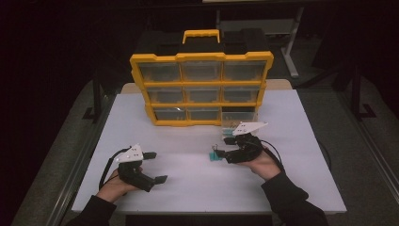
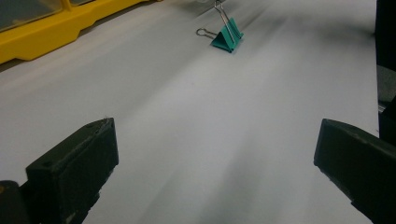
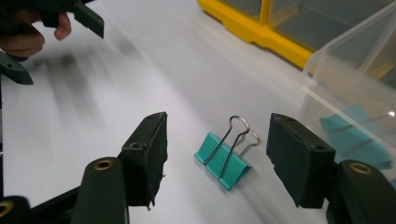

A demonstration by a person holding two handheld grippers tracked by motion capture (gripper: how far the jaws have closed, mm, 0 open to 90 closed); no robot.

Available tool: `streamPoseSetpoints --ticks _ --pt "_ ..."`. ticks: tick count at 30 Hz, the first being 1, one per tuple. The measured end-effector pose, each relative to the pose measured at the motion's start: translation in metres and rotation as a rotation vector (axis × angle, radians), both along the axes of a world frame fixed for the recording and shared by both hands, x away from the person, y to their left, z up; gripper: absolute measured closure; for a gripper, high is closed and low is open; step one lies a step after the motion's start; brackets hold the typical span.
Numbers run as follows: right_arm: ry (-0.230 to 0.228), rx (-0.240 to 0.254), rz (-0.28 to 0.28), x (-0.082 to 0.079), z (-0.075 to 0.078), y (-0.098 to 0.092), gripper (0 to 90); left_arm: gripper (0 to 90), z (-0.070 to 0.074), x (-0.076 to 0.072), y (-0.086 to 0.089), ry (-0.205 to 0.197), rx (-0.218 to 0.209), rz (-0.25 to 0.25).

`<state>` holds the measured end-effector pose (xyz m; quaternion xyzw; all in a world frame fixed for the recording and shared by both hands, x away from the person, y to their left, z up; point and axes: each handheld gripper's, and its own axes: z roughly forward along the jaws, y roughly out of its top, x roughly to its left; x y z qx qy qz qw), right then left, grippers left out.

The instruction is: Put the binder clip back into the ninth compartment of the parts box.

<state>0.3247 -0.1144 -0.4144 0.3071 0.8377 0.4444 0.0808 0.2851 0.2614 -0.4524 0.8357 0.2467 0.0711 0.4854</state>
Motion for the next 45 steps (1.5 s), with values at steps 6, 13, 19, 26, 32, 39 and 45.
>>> streamPoseSetpoints --ticks 6,13,19,26,32,39,45 --pt "0.016 -0.014 -0.001 0.005 -0.013 0.006 37.0 0.0 0.0 0.001 -0.001 0.001 0.0 0.002" --pt "0.012 -0.014 -0.019 0.013 -0.022 0.014 39.1 0.0 0.0 0.0 -0.001 -0.002 0.001 0.005" --pt "0.008 -0.021 -0.032 0.018 -0.028 0.02 41.5 0.0 0.0 -0.001 0.0 -0.002 0.0 0.002" --pt "0.014 -0.032 -0.045 0.024 -0.036 0.025 48.6 0.0 -0.001 0.0 -0.001 0.001 -0.002 -0.002" --pt "0.033 -0.019 -0.059 0.029 -0.042 0.027 58.1 0.0 -0.001 0.001 -0.002 0.0 -0.002 -0.007" --pt "0.066 0.0 -0.06 0.033 -0.047 0.025 67.8 0.0 -0.001 0.001 -0.003 -0.001 0.0 -0.008" --pt "0.079 0.02 -0.029 0.033 -0.046 0.025 74.4 0.0 -0.001 0.001 -0.003 0.0 0.001 -0.009"
